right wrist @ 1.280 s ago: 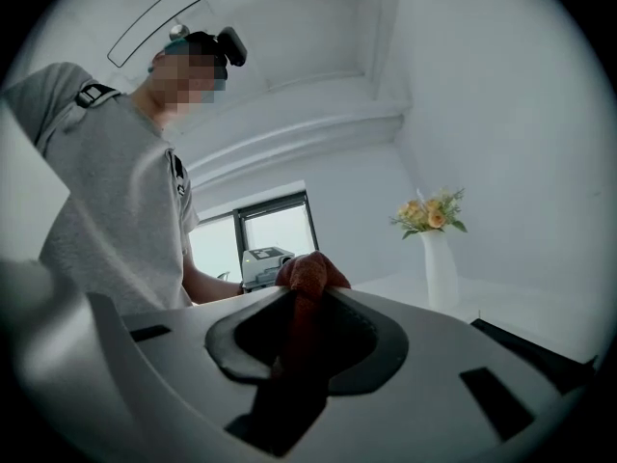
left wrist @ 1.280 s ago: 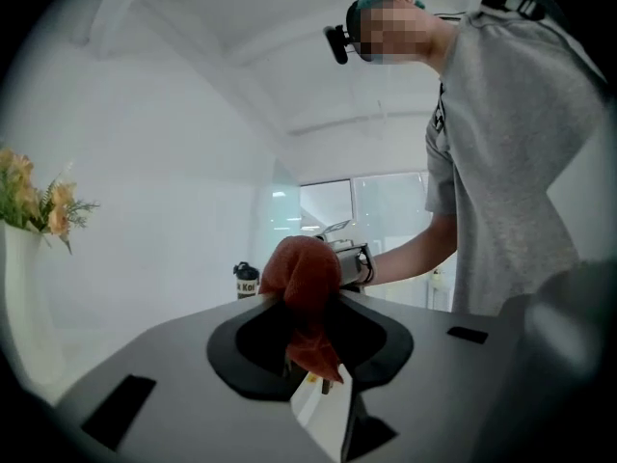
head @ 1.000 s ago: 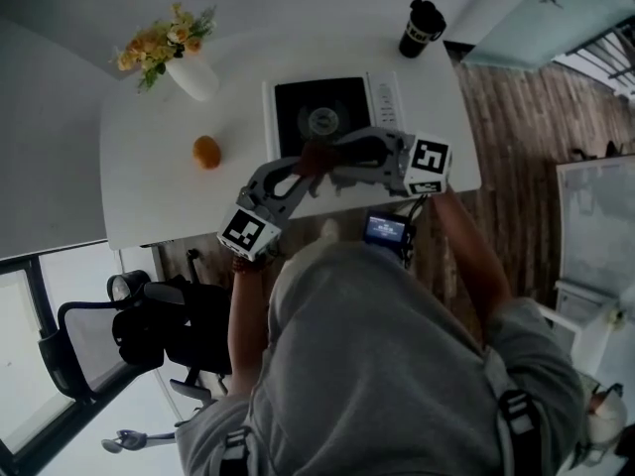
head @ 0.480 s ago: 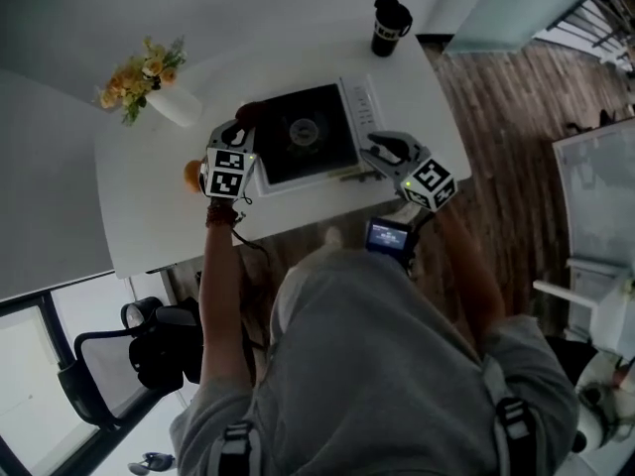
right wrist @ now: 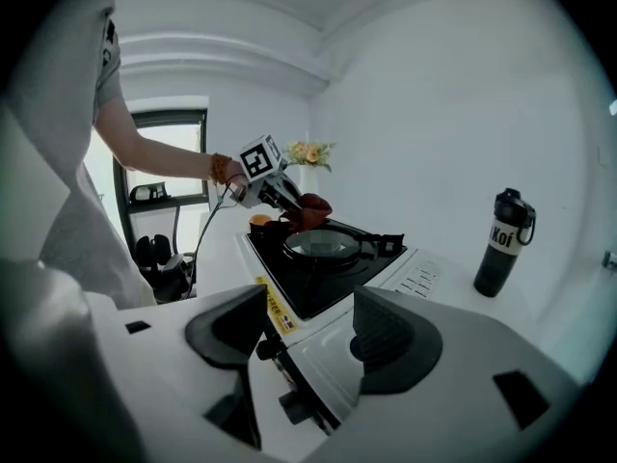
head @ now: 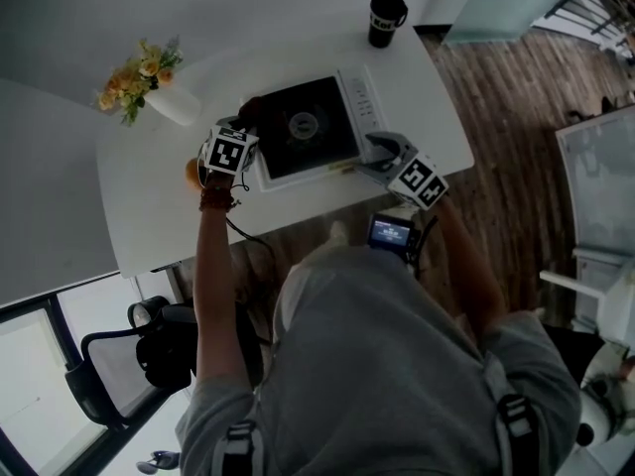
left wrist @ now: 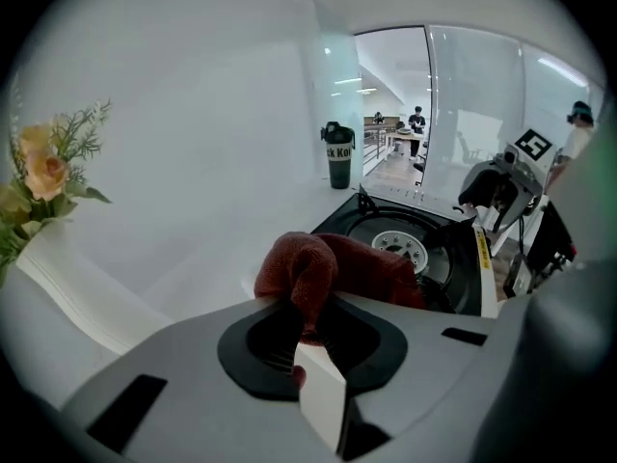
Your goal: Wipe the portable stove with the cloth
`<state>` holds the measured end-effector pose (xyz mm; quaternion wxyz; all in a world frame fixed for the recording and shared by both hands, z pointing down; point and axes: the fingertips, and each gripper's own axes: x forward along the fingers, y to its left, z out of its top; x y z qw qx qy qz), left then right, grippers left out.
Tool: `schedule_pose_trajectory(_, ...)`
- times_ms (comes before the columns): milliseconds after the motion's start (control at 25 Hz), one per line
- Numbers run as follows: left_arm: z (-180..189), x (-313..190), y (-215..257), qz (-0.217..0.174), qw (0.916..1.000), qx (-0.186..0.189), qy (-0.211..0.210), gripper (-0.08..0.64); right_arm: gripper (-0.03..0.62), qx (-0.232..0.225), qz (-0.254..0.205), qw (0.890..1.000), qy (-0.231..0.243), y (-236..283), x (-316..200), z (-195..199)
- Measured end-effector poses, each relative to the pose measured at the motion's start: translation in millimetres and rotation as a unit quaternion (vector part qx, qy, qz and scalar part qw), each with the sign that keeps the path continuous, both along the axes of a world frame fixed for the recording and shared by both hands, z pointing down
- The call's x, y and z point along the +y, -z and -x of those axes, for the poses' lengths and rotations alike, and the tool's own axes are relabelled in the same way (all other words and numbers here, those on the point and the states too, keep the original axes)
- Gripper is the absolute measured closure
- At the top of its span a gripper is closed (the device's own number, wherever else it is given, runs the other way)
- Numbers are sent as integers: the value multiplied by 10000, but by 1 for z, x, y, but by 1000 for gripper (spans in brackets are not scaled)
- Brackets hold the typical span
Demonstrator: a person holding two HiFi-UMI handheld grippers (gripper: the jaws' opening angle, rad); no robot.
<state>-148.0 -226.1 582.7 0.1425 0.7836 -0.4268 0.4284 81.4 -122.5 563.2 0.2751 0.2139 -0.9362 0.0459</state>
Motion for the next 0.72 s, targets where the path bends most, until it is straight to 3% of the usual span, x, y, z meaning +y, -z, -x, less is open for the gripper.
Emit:
schedule_pose_trajectory(440,-1,44,1,392,9983,-72,-436,495,308,617,-133,9978,190,-14,1,2)
schedule_pose_trajectory(720,-5,63,0,352,9978,264,-488,495,307,852,106,9960,254,-19,0,3)
